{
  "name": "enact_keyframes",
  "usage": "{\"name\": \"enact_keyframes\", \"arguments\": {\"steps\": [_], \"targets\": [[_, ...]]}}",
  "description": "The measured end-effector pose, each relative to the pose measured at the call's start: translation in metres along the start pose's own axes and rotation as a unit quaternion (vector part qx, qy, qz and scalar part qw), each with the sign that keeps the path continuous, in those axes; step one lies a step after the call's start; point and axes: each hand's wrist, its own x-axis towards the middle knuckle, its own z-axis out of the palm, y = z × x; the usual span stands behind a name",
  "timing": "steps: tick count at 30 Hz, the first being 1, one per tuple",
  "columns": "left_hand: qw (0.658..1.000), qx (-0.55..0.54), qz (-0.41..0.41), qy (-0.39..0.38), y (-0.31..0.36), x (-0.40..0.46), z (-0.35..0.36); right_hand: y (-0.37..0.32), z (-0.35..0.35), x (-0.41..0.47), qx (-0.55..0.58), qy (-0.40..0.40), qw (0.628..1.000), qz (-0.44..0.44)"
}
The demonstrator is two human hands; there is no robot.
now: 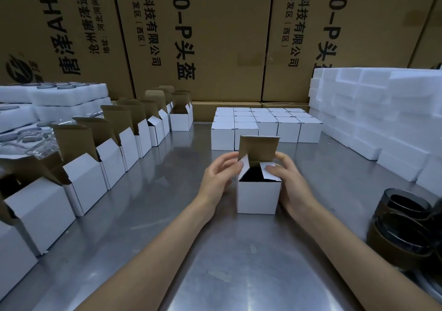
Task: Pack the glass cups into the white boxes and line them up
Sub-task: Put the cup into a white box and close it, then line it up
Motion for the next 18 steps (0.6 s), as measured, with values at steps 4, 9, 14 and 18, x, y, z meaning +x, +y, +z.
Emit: {"name": "enact_keyframes", "arguments": {"steps": [4, 9, 14, 18], "targets": [[0.999, 0.017, 0.038, -0.017, 0.003, 0.000, 0.002, -0.002, 0.004, -0.003, 0.007, 0.009, 1.000, -0.006], [0.999, 0.023, 0.019, -0.020, 0.006, -0.004, 0.005, -0.002, 0.005, -0.010, -0.014, 0.004, 1.000, 0.005], [0.994, 0.055, 0.083, -0.043, 0.007, -0.009, 0.005, -0.005, 0.007, -0.014, 0.019, 0.004, 1.000, 0.014], [0.975, 0.161, 0.148, -0.041, -0.001, -0.016, 0.012, -0.008, 0.007, -0.014, 0.023, 0.004, 1.000, 0.015]]}}
